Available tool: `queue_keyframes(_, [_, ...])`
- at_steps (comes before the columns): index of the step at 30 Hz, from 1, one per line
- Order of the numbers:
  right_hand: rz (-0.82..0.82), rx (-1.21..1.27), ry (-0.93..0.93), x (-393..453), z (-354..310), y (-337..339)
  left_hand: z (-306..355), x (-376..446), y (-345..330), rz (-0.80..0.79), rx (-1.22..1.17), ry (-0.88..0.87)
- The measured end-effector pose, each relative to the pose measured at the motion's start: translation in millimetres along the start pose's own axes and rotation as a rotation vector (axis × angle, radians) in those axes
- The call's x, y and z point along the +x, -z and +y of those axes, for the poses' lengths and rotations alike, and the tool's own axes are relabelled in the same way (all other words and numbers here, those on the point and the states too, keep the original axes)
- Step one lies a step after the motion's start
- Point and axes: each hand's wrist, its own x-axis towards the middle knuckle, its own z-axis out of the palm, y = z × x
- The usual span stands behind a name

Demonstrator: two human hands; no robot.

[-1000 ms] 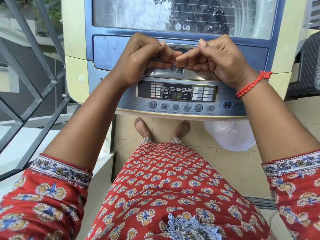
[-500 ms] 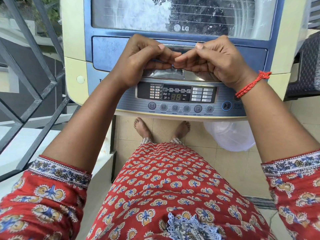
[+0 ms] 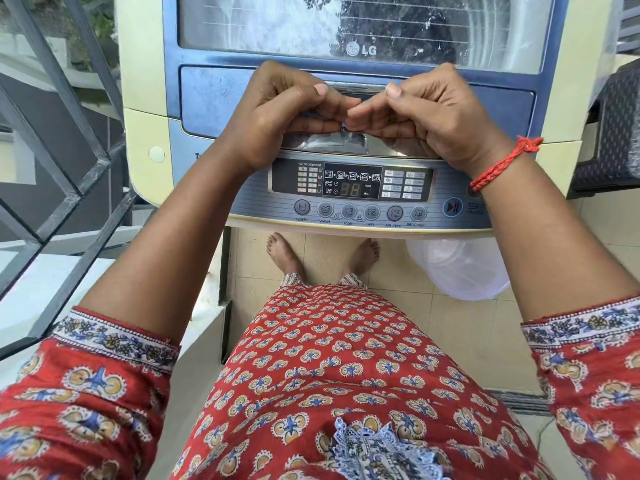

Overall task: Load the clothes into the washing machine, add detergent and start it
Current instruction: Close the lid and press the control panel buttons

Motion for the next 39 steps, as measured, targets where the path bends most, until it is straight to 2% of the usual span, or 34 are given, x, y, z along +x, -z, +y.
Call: queue_keyframes(39, [0.042,-0.091,0.047,-2.2,0.4,-2.6,-0.4,-0.6,-0.8,-0.019,-0.022,-0.028])
